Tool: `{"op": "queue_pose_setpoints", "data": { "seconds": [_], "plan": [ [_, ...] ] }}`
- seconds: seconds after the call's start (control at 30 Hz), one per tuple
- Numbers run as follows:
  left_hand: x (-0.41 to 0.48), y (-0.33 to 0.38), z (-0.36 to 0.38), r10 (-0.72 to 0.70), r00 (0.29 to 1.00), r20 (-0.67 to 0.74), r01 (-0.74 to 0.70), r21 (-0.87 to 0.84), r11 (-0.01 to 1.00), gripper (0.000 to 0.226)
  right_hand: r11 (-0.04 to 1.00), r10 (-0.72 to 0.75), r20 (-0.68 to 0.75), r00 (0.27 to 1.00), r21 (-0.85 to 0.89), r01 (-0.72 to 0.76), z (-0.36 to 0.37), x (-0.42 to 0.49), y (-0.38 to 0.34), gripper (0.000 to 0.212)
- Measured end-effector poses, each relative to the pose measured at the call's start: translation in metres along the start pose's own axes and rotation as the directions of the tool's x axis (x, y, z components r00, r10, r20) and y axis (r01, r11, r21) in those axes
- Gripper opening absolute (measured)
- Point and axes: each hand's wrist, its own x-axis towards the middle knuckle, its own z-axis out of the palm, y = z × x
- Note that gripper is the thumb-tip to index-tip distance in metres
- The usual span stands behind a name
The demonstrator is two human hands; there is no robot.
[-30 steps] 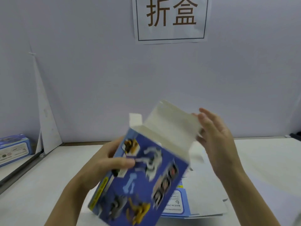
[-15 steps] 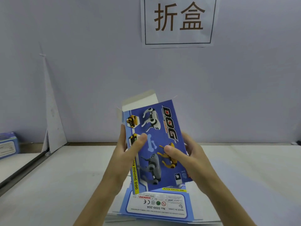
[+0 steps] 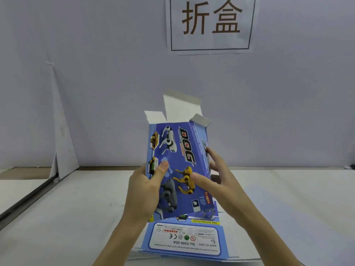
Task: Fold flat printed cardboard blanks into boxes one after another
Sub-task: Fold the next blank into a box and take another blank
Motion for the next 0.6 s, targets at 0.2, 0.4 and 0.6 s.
{"op": "queue_pose_setpoints", "data": {
  "seconds": [0.2,0.4,0.6],
  "plan": [
    [0.008,0.000,-0.008,-0.147,0.962,0.229,0.153,-0.009,0.988,0.078,0.989,-0.091,-0.016,0.996,0.112,0.092,-0.001,0.001,0.004,0.041],
    [0.007,-0.003,-0.012,-0.189,0.906,0.379,0.192,0.031,0.981,0.073,0.989,-0.096,-0.075,0.993,0.107,0.104,0.008,0.001,0.008,0.050],
    [0.021,0.008,-0.038,-0.257,0.897,0.358,0.270,0.014,0.963,0.031,0.998,0.059,0.085,0.995,0.019,-0.061,-0.001,0.004,0.016,0.049]
  ]
}}
